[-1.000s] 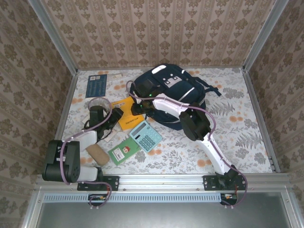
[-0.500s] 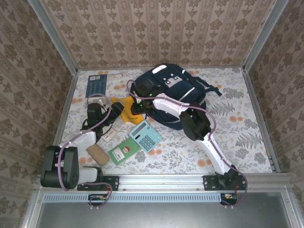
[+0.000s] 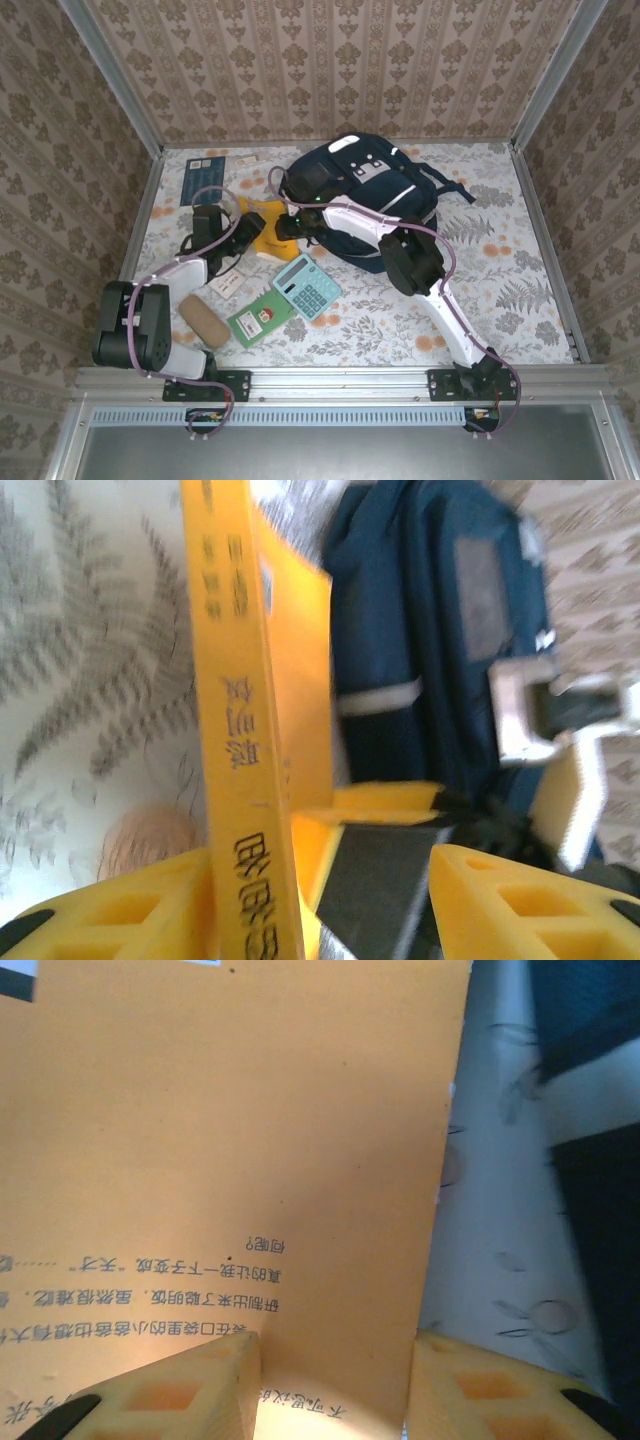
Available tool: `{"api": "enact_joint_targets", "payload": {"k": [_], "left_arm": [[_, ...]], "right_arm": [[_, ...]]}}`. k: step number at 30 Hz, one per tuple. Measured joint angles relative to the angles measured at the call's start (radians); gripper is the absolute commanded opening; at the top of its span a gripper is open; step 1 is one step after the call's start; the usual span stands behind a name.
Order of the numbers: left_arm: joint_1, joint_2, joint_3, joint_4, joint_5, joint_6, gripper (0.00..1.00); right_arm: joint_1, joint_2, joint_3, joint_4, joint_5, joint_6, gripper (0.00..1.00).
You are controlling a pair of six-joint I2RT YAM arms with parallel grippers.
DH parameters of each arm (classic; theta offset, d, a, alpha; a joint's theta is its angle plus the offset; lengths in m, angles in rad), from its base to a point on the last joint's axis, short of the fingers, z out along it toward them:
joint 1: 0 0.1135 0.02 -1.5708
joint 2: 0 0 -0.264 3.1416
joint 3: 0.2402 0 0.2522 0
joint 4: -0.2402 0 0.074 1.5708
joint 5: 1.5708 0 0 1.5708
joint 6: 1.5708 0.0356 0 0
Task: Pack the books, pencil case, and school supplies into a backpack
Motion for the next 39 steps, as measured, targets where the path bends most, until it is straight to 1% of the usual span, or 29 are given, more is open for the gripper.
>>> {"api": "enact_joint_targets", "payload": {"k": [2, 4, 9, 11, 13, 15, 17, 20, 22, 24, 27, 29, 32, 35, 39], "left_arm": [[-0.016, 0.0, 0.002, -0.072, 0.001, 0.011, 0.56], [-0.017, 0.003, -0.004, -0.1, 0.009, 0.014, 0.55], [-0.016, 0.009, -0.005, -0.126, 0.024, 0.014, 0.46], [-0.016, 0.009, -0.005, -0.146, 0.023, 0.023, 0.31], [-0.016, 0.008, -0.003, -0.162, 0.017, 0.028, 0.18], [-0.015, -0.001, -0.002, -0.188, 0.007, 0.037, 0.11], [-0.015, -0.022, 0.003, -0.211, -0.001, 0.05, 0.07], [-0.014, -0.06, 0.03, -0.257, -0.004, 0.069, 0.04], [-0.015, -0.084, 0.048, -0.277, 0.005, 0.082, 0.0], [-0.013, -0.108, 0.07, -0.299, 0.02, 0.091, 0.0], [-0.01, -0.134, 0.114, -0.32, 0.062, 0.107, 0.0], [-0.009, -0.141, 0.147, -0.321, 0.096, 0.112, 0.0], [-0.009, -0.142, 0.183, -0.31, 0.154, 0.115, 0.0], [-0.009, -0.142, 0.207, -0.29, 0.223, 0.11, 0.0], [-0.009, -0.136, 0.24, -0.243, 0.313, 0.088, 0.0]], "right_arm": [[0.01, 0.0, 0.0, -0.001, -0.023, 0.0, 0.4], [0.018, 0.0, 0.0, -0.002, -0.036, 0.0, 0.4], [0.021, 0.0, 0.0, -0.003, -0.039, 0.0, 0.41], [0.021, 0.0, 0.0, -0.005, -0.043, 0.0, 0.43], [0.021, 0.0, 0.0, -0.005, -0.046, 0.002, 0.45], [0.019, -0.001, 0.0, -0.005, -0.047, 0.013, 0.48], [0.018, -0.005, 0.0, -0.004, -0.055, 0.023, 0.51], [0.011, -0.027, -0.01, 0.008, -0.066, 0.048, 0.57], [-0.002, -0.053, -0.027, 0.024, -0.078, 0.072, 0.59], [-0.017, -0.089, -0.053, 0.045, -0.096, 0.1, 0.6], [-0.05, -0.169, -0.137, 0.125, -0.127, 0.152, 0.61], [-0.078, -0.248, -0.231, 0.208, -0.14, 0.192, 0.64], [-0.117, -0.354, -0.354, 0.324, -0.161, 0.246, 0.65], [-0.163, -0.428, -0.446, 0.457, -0.212, 0.323, 0.65], [-0.213, -0.476, -0.546, 0.625, -0.291, 0.426, 0.66]]}}
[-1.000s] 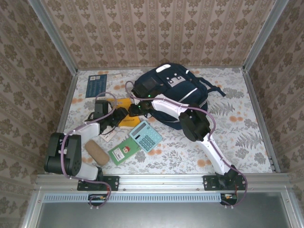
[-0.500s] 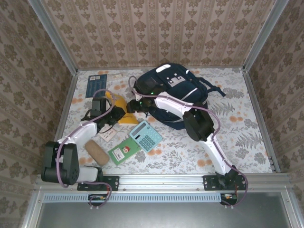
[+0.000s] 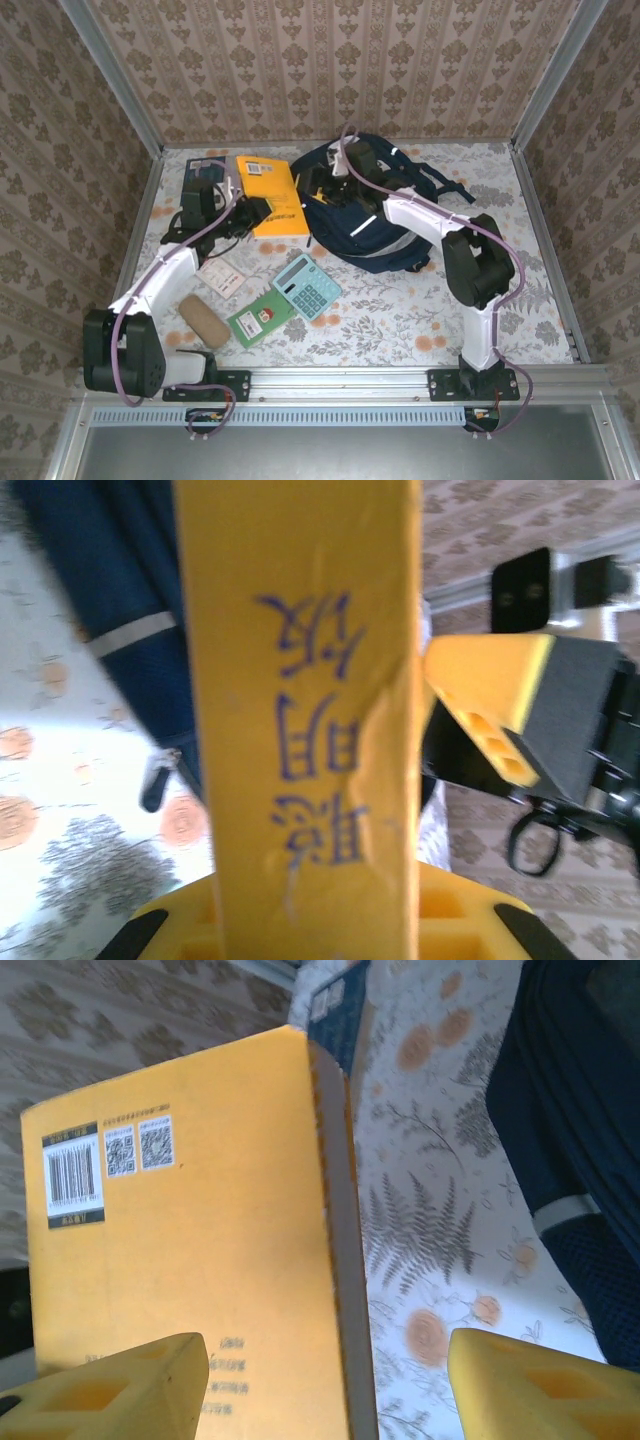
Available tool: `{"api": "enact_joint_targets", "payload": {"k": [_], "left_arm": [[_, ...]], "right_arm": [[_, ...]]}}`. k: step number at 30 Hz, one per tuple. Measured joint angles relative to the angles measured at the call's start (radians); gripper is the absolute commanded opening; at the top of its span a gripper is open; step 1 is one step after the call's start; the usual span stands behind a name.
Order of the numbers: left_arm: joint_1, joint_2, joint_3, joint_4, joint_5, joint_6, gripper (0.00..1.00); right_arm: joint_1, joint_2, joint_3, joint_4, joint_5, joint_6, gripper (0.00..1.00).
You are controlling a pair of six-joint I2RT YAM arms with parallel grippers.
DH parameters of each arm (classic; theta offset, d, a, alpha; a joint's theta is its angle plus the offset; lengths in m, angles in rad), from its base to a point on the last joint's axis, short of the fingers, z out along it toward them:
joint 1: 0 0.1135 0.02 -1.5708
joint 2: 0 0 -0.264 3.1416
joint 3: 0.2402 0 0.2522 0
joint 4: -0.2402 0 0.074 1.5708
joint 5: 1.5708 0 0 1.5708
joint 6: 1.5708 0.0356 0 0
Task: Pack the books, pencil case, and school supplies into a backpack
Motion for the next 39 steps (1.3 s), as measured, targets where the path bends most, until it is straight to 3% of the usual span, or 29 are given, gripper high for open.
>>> {"api": "enact_joint_targets", "payload": {"k": [5, 14, 19, 25, 26, 28, 34, 39], "left_arm": [[-0.015, 0.036, 0.053, 0.082, 0.099, -0.031, 0.0], [-0.053, 0.095, 0.075, 0.151, 0.151, -0.066, 0.0], [-0.056, 0.095, 0.09, 0.162, 0.153, -0.067, 0.0], [-0.06, 0.095, 0.092, 0.13, 0.161, -0.067, 0.0], [-0.06, 0.095, 0.092, 0.116, 0.159, -0.063, 0.03], [-0.062, 0.097, 0.093, 0.105, 0.161, -0.056, 0.19], [-0.1, 0.097, 0.147, 0.032, 0.174, 0.011, 0.54], [-0.147, 0.11, 0.23, -0.09, 0.121, 0.092, 0.64]], "right_arm": [[-0.018, -0.005, -0.053, 0.111, -0.076, 0.081, 0.66], [-0.032, -0.005, -0.098, 0.309, -0.175, 0.245, 0.64], [-0.044, -0.005, -0.137, 0.435, -0.205, 0.325, 0.52], [-0.051, -0.02, -0.201, 0.55, -0.234, 0.397, 0.22], [-0.053, -0.031, -0.211, 0.562, -0.237, 0.405, 0.13], [-0.056, -0.056, -0.227, 0.569, -0.238, 0.419, 0.0], [-0.072, -0.139, -0.307, 0.575, -0.234, 0.426, 0.0], [-0.111, -0.28, -0.435, 0.507, -0.199, 0.373, 0.0]]}}
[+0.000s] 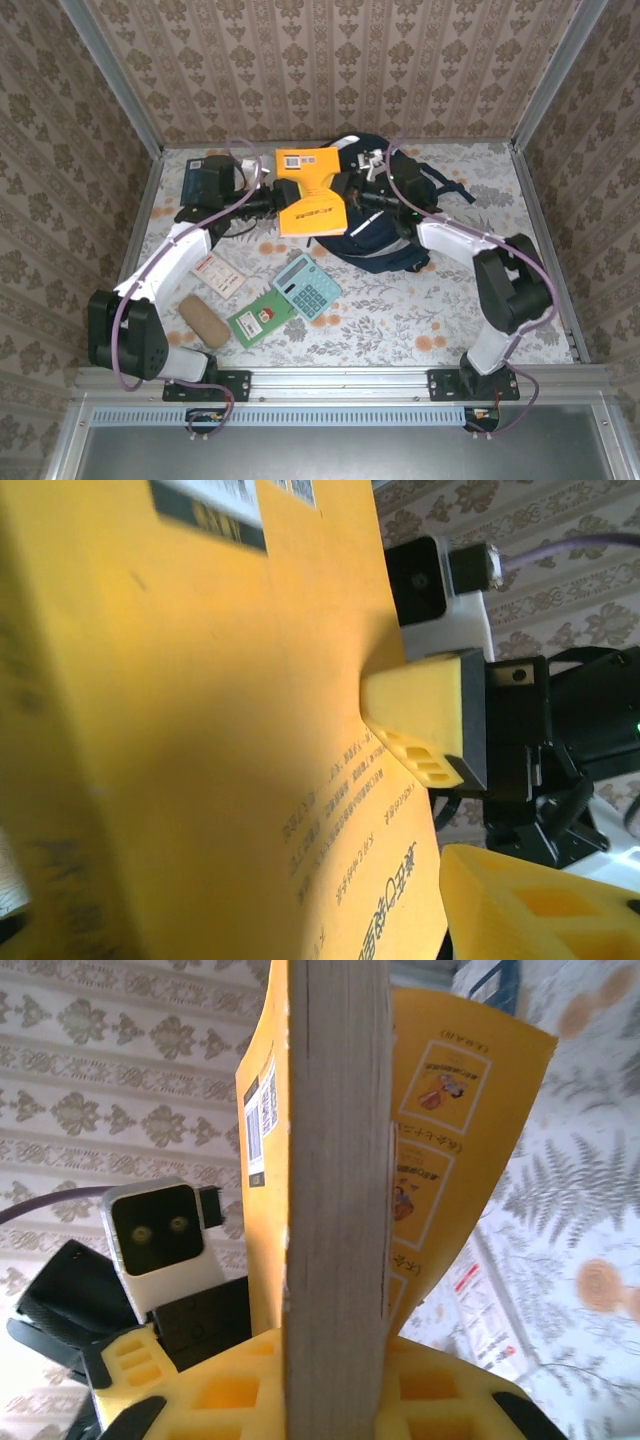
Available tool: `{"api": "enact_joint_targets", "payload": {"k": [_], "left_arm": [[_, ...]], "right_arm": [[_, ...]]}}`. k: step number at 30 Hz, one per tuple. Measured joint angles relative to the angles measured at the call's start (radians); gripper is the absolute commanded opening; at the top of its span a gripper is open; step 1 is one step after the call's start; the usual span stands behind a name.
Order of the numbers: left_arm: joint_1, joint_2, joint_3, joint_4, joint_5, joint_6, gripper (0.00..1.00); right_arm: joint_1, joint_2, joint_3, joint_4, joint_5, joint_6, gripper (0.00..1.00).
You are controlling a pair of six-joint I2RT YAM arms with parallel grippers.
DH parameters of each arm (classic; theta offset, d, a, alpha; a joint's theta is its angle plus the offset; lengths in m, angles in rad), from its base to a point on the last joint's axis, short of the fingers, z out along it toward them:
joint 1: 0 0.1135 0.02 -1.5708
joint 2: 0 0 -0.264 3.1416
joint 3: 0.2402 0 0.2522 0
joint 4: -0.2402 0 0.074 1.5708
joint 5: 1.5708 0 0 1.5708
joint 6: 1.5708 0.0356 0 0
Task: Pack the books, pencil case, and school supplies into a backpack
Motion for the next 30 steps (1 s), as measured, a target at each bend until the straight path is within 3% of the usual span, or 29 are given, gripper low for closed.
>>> {"api": "enact_joint_targets", "payload": {"k": [9, 17, 30], "left_arm": [[-0.167, 0.145, 0.189, -0.165, -0.211, 0.146, 0.64], [-0.341, 0.365, 0.4, -0.288, -0.37, 0.272, 0.5], [-0.504, 0.678, 0.694, -0.414, -0.443, 0.418, 0.43]], "right_arm": [[-0.177, -0.428, -0.24, -0.357, 0.247, -0.175, 0.0], [-0.337, -0.793, -0.365, -0.697, 0.489, -0.277, 0.0], [-0.484, -0.963, -0.381, -1.038, 0.655, -0.359, 0.0]]}}
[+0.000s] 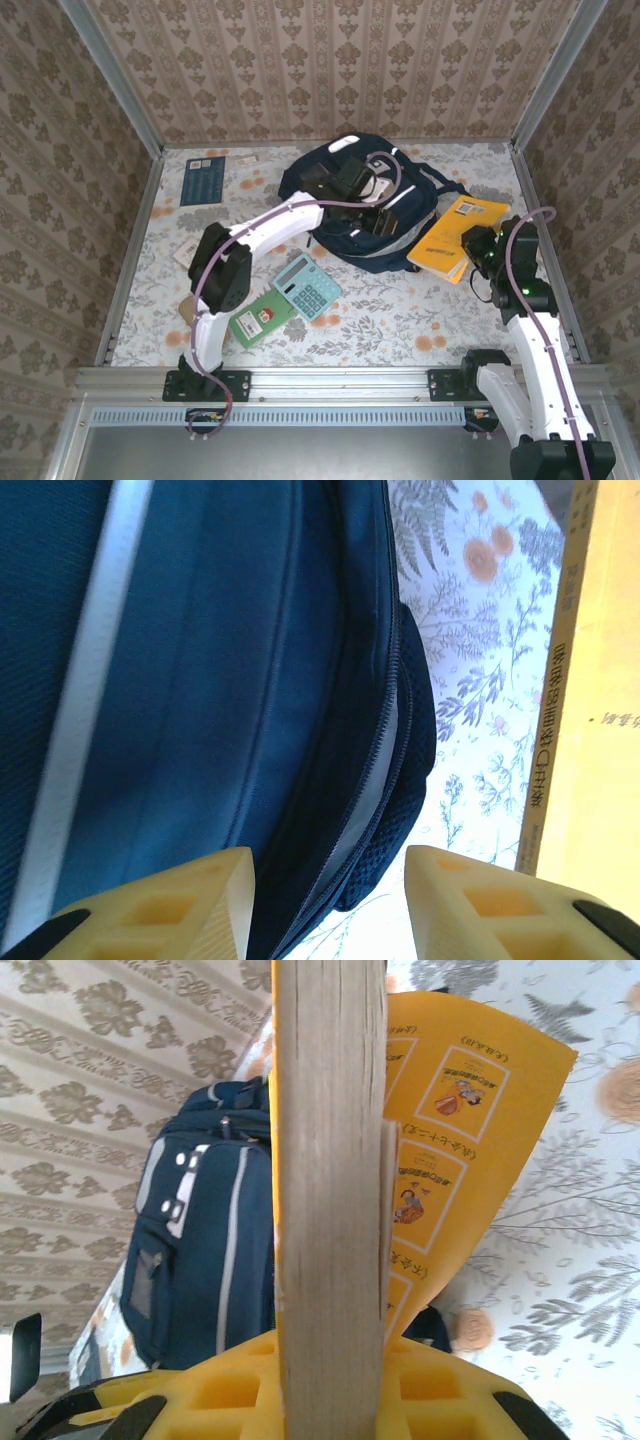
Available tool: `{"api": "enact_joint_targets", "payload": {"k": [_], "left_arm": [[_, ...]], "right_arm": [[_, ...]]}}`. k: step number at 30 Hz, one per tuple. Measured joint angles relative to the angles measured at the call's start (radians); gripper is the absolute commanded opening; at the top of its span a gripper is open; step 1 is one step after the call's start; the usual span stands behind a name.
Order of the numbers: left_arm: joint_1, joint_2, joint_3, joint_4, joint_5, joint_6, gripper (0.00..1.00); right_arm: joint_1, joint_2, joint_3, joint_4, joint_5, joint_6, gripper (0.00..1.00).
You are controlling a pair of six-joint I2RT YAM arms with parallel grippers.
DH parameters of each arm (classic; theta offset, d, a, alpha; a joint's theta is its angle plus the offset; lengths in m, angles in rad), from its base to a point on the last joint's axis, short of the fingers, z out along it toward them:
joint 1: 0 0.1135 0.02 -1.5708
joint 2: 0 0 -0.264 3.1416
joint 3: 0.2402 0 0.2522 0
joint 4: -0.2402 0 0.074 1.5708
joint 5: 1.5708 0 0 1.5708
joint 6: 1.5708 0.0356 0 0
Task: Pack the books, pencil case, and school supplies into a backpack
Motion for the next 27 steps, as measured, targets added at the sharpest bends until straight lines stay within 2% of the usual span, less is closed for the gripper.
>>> {"api": "enact_joint_targets", "payload": {"k": [9, 11, 13, 16, 17, 27], "left_arm": [[-0.043, 0.144, 0.148, -0.073, -0.005, 0.061, 0.43], [-0.047, 0.163, 0.165, -0.088, -0.008, 0.069, 0.4], [-0.051, 0.178, 0.179, -0.099, -0.011, 0.078, 0.35], [-0.051, 0.191, 0.192, -0.099, -0.012, 0.087, 0.06], [-0.051, 0.192, 0.192, -0.101, -0.014, 0.09, 0.0], [-0.034, 0.168, 0.212, -0.125, -0.05, 0.07, 0.0]], "right_arm": [[-0.027, -0.009, 0.0, -0.051, 0.01, -0.026, 0.0], [-0.029, -0.009, 0.0, -0.051, 0.007, -0.03, 0.0], [-0.029, -0.006, 0.0, -0.051, 0.004, -0.031, 0.0], [-0.03, 0.008, 0.0, -0.05, -0.01, -0.031, 0.0], [-0.031, 0.015, 0.0, -0.048, -0.018, -0.031, 0.0], [-0.032, 0.112, -0.004, 0.102, -0.186, -0.002, 0.0]]}}
